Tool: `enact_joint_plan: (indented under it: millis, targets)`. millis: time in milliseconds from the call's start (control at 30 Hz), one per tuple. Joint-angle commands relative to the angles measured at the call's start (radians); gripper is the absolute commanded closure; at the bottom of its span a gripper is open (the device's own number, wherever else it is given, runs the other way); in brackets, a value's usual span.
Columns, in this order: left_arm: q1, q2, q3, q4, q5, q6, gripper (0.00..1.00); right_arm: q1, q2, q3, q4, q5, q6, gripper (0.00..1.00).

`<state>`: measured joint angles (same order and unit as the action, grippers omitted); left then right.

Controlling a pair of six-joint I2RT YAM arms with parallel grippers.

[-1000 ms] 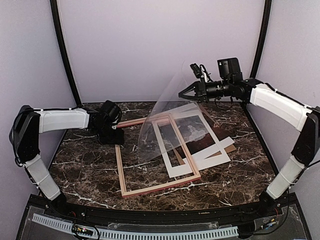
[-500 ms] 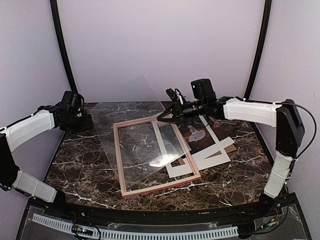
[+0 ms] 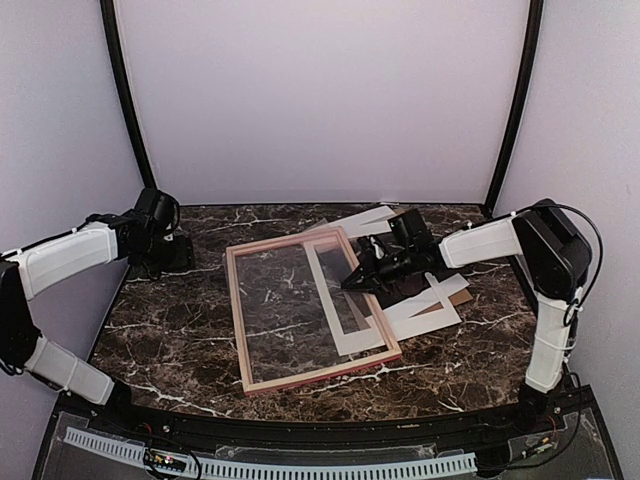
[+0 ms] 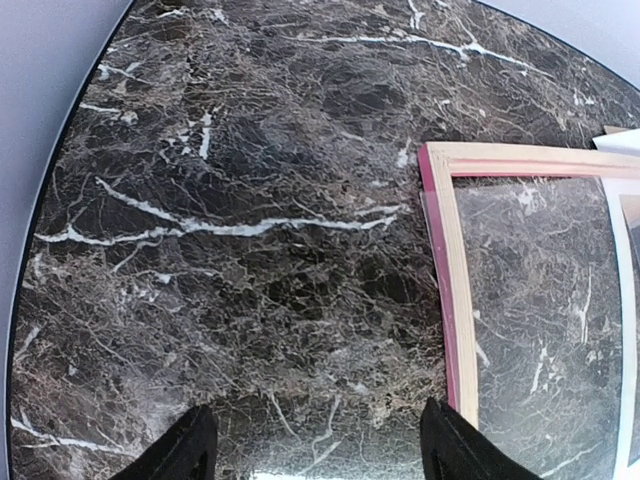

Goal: Put the photo into the frame
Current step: Place the glass panel at the frame body.

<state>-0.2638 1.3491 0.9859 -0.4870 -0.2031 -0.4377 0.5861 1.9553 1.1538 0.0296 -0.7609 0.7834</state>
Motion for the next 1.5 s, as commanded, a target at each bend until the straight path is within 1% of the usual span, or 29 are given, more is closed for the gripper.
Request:
enact_joint_plan:
  millis: [0, 400, 833, 1467]
  targets:
    - [-0.041, 0.020, -0.015, 0.020, -0.011, 0.003, 0.27, -0.002, -0.055, 0.000, 0.012, 0.070, -0.040, 1.00]
    - [-0.105, 0.094, -0.009, 0.071, 0.017, -0.026, 0.27, -0.003, -0.067, 0.019, -0.006, 0.098, -0.053, 1.00]
    - [-0.119, 0.113, -0.009, 0.083, 0.041, -0.035, 0.27, -0.002, -0.076, 0.027, -0.024, 0.114, -0.061, 1.00]
    - [-0.129, 0.126, -0.023, 0.106, 0.035, -0.043, 0.27, 0.020, -0.078, 0.024, -0.006, 0.131, -0.019, 1.00]
